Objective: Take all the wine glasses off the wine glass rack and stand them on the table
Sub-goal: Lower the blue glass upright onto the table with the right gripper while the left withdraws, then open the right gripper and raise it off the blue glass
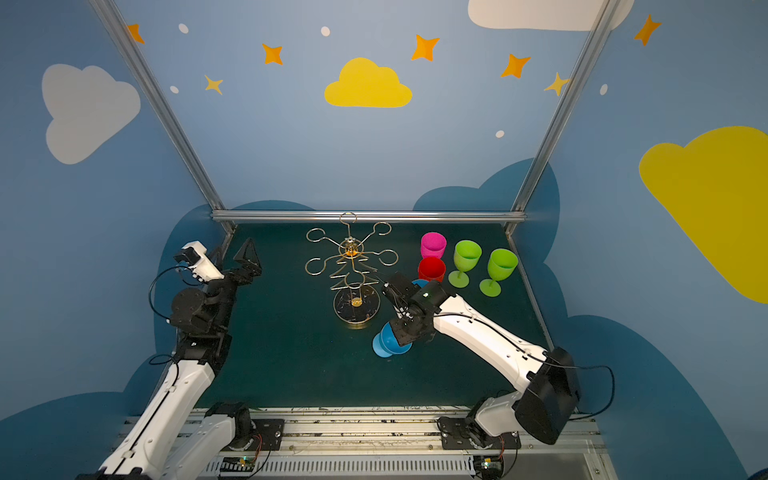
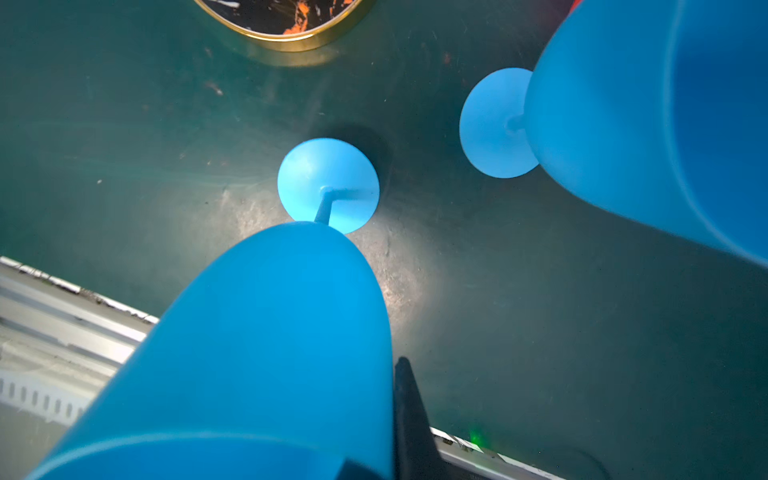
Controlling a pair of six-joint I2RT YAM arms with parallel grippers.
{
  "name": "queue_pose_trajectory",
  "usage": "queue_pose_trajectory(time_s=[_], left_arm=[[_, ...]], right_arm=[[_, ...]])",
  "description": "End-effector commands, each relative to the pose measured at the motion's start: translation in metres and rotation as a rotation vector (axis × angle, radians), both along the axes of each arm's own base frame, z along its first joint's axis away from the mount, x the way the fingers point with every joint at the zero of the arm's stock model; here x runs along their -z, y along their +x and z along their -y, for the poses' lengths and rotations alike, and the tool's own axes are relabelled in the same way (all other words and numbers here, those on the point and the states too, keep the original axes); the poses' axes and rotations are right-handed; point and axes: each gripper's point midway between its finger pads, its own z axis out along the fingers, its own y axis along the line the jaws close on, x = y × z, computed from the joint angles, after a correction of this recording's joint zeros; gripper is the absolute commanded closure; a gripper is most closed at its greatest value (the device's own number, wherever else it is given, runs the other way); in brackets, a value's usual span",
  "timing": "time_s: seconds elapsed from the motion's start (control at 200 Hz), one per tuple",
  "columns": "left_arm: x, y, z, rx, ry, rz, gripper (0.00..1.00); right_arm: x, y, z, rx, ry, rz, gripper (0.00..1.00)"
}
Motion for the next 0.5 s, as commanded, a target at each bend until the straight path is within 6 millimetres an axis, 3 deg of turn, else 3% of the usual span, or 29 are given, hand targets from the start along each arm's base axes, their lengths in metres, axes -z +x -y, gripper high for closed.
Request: queue_pose_trajectory(time_s=[0.0, 0.22, 0.38, 0.496], left_arm=[[0.001, 0.0, -0.004, -0.011, -0.011, 0.0, 0.01], [0.0, -0.003, -0.008, -0.031, -0.011, 0.006, 0.01], [-0.004, -0.001, -0.009, -0.028, -0.007, 0.005, 0.0], [0.003, 0.002, -0.009, -0.03, -0.007, -0.023, 0.01]], right_arm=[[-0.003, 0.0, -0.003, 0.023, 0.004, -0.013, 0.94], [-0.016, 0.007, -0.014, 0.009, 0.067, 0.031, 0.69], [-0.045, 0.015, -0.018, -0.003, 0.147, 0.113, 0.46], [-0.073, 0.019, -0.009, -0.004, 0.199, 0.194, 0.27]])
